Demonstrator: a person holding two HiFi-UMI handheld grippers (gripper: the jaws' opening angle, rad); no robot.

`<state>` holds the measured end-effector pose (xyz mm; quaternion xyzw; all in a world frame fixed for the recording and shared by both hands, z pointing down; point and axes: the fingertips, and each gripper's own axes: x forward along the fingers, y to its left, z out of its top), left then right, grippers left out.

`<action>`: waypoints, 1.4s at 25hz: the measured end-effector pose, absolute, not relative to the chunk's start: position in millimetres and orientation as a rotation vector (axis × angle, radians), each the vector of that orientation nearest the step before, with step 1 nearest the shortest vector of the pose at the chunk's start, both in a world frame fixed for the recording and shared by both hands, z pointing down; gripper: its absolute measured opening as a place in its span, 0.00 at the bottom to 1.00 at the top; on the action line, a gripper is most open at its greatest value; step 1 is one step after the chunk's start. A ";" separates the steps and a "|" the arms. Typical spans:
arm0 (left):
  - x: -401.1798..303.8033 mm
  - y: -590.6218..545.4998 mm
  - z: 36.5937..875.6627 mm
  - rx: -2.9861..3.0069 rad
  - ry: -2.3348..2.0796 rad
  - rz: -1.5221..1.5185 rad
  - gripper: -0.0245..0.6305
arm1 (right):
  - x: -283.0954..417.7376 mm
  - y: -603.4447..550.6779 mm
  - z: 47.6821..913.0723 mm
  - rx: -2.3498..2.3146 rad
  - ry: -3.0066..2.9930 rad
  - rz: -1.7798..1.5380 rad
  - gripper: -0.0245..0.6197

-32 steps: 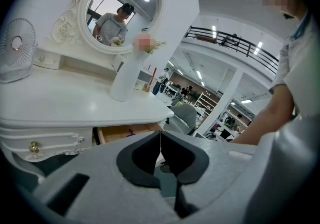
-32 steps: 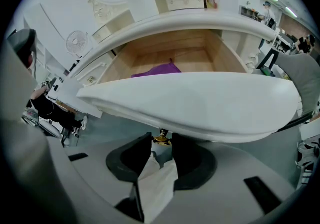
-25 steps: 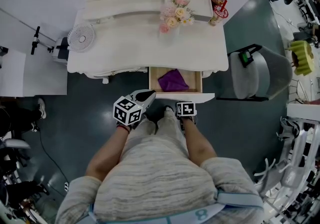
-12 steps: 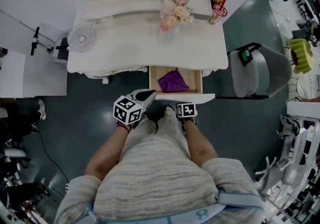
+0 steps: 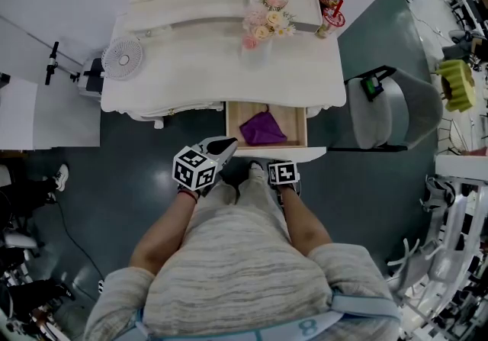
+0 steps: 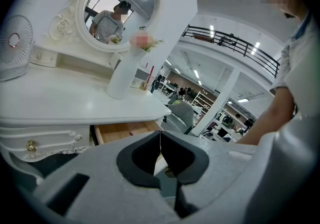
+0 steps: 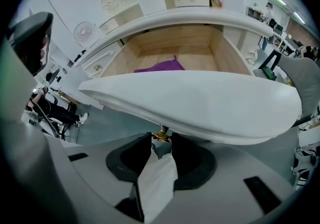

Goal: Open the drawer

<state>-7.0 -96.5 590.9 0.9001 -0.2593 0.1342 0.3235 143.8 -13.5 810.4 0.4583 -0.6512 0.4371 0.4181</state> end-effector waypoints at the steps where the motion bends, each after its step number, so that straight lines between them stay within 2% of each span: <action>1: -7.0 -96.9 591.4 2.361 -0.680 0.352 0.06 | 143.6 -12.6 810.9 1.147 -1.635 1.095 0.23; 14: -1.6 -99.6 591.4 2.365 -0.672 0.349 0.06 | 147.8 10.4 814.7 1.064 -1.626 1.025 0.21; 17: -0.9 -98.6 591.6 2.366 -0.669 0.350 0.06 | 148.9 21.5 820.3 1.013 -1.594 1.053 0.16; 18: -1.3 -98.2 592.0 2.366 -0.669 0.351 0.06 | 146.5 27.8 823.0 0.976 -1.583 1.069 0.09; 21: -2.5 -98.2 592.9 2.365 -0.668 0.351 0.06 | 134.2 44.1 827.3 0.878 -1.586 1.057 0.07; 26: -1.8 -99.3 592.6 2.364 -0.670 0.350 0.06 | 103.7 69.3 827.5 0.696 -1.640 1.028 0.05; 35: 0.0 -99.1 589.3 2.372 -0.668 0.336 0.06 | 91.5 71.9 802.4 0.624 -1.738 0.975 0.05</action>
